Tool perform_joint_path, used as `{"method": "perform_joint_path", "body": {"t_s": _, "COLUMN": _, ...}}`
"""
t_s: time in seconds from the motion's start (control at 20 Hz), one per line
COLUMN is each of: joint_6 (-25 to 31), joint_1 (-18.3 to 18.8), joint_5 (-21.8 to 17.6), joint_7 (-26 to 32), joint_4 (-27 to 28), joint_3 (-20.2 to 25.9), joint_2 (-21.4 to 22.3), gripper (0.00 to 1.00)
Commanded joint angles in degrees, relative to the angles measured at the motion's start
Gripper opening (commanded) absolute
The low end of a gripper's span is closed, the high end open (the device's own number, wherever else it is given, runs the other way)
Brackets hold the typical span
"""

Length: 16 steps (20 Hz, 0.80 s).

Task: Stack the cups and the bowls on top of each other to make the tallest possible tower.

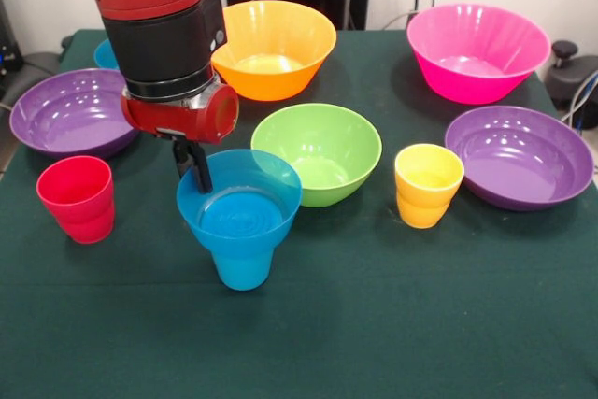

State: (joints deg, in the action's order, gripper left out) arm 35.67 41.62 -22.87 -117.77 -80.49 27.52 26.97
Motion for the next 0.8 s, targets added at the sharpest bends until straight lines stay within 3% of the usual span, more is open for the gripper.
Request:
{"method": "perform_joint_path", "body": {"t_s": 0.05, "joint_6": -3.2, "joint_1": -1.7, "joint_5": -5.3, "joint_7": 5.9, "joint_4": -3.2, "joint_3": -0.2, "joint_2": -2.9, "gripper": 0.0}}
{"method": "perform_joint_path", "body": {"t_s": 0.1, "joint_6": -3.4, "joint_1": -1.7, "joint_5": -5.3, "joint_7": 5.8, "joint_4": -3.3, "joint_3": -0.2, "joint_2": -2.9, "gripper": 1.0}}
{"method": "perform_joint_path", "body": {"t_s": 0.8, "joint_6": -3.2, "joint_1": -1.8, "joint_5": -5.2, "joint_7": 5.7, "joint_4": -3.0, "joint_3": -0.2, "joint_2": -3.1, "gripper": 1.0}}
